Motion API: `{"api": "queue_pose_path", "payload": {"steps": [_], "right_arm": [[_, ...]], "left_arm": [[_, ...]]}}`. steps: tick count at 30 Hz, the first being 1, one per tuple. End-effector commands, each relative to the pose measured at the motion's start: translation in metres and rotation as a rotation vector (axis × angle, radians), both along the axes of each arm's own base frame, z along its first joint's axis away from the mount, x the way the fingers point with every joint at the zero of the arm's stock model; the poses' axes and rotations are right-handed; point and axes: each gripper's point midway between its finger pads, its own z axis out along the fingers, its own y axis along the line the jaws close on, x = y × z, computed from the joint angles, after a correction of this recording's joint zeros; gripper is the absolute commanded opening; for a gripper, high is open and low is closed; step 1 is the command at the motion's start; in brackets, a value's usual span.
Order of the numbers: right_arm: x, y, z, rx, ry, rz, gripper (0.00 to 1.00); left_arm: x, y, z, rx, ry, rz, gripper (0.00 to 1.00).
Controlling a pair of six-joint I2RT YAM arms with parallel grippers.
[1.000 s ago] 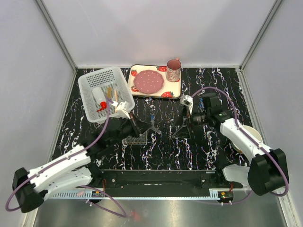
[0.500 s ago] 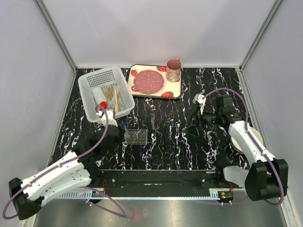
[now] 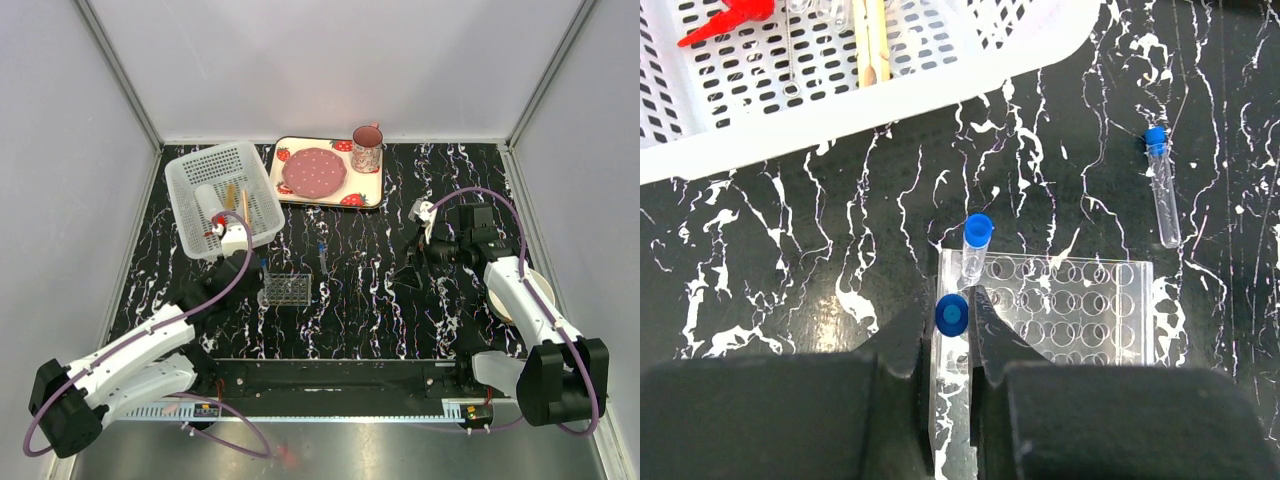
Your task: Organize the chemistry lab equipment
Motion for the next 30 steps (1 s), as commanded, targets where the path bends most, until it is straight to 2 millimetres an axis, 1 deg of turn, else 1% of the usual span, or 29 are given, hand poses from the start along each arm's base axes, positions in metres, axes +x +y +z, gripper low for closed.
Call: {"api": "queue_pose_path", "payload": {"steps": [1, 5, 12, 20, 30], "right_arm": [[0.001, -0.001, 0.0, -0.001, -0.013, 0.012, 1.0], [0.001, -0.001, -0.001, -0.005, -0.012, 0.009, 1.0], [0.001, -0.001, -0.002, -0.006, -0.008, 0.011, 1.0], [0.0, -0.001, -0.003, -0.008, -0.006, 0.014, 1.0], [0.001, -0.001, -0.003, -0.008, -0.006, 0.015, 1.0]], "left_arm": [[0.013, -0.012, 0.017, -0.05, -0.069, -0.022, 0.03], [0.013, -0.014, 0.014, -0.054, -0.061, -0.028, 0.03], [0.015, -0.015, 0.001, -0.038, -0.04, -0.034, 0.03], [0.018, -0.016, -0.005, -0.026, -0.028, -0.037, 0.04], [0.016, -0.018, -0.016, -0.024, -0.001, -0.049, 0.04]]}}
